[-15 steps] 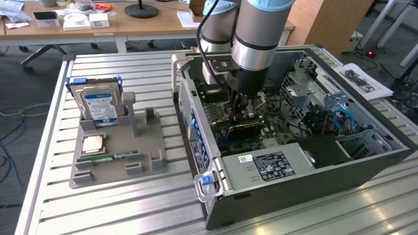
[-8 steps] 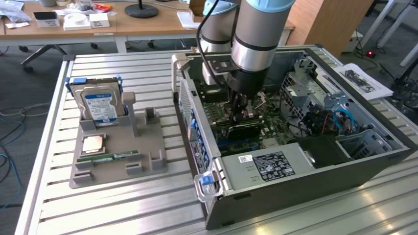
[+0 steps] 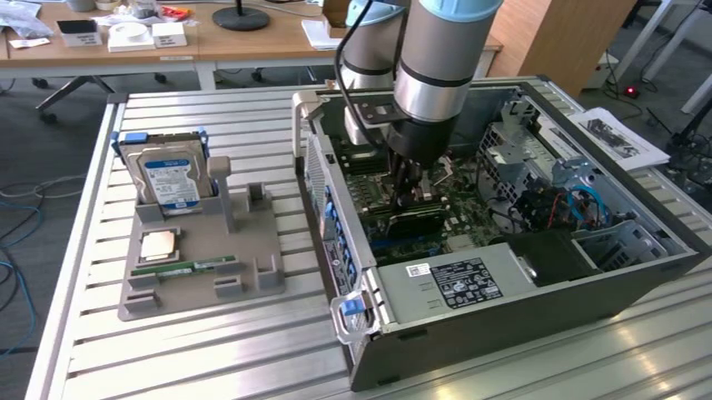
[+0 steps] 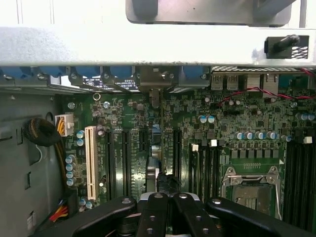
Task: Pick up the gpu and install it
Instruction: 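Press down on the gpu until it lock into place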
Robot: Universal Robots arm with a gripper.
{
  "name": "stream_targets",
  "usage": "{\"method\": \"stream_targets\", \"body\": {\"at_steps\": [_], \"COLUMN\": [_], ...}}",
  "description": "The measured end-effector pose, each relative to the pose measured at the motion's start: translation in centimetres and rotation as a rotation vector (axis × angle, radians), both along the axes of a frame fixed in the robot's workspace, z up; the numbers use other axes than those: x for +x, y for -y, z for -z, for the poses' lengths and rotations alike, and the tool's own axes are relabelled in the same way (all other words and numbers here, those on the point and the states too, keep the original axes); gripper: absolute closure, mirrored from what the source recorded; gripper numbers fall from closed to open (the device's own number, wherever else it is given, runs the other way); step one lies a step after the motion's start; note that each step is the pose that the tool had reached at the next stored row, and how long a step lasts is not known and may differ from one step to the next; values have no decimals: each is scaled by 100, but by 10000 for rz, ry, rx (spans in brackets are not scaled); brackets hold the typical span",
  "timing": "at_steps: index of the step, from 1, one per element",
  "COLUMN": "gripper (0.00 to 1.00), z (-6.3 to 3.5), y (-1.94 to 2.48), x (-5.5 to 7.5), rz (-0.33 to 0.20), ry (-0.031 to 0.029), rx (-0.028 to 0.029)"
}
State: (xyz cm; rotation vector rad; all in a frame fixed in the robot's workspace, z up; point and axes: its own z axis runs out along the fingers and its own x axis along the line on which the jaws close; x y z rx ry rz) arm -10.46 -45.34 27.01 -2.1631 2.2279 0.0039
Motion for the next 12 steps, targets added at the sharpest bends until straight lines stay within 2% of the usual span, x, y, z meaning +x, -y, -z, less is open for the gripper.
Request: {"method": "stream_targets", "body": {"at_steps": [12], "gripper": [89], "z": [22], "y": [1], "x": [-1], "rz": [-11], "ry": [13], "rx": [-7]}}
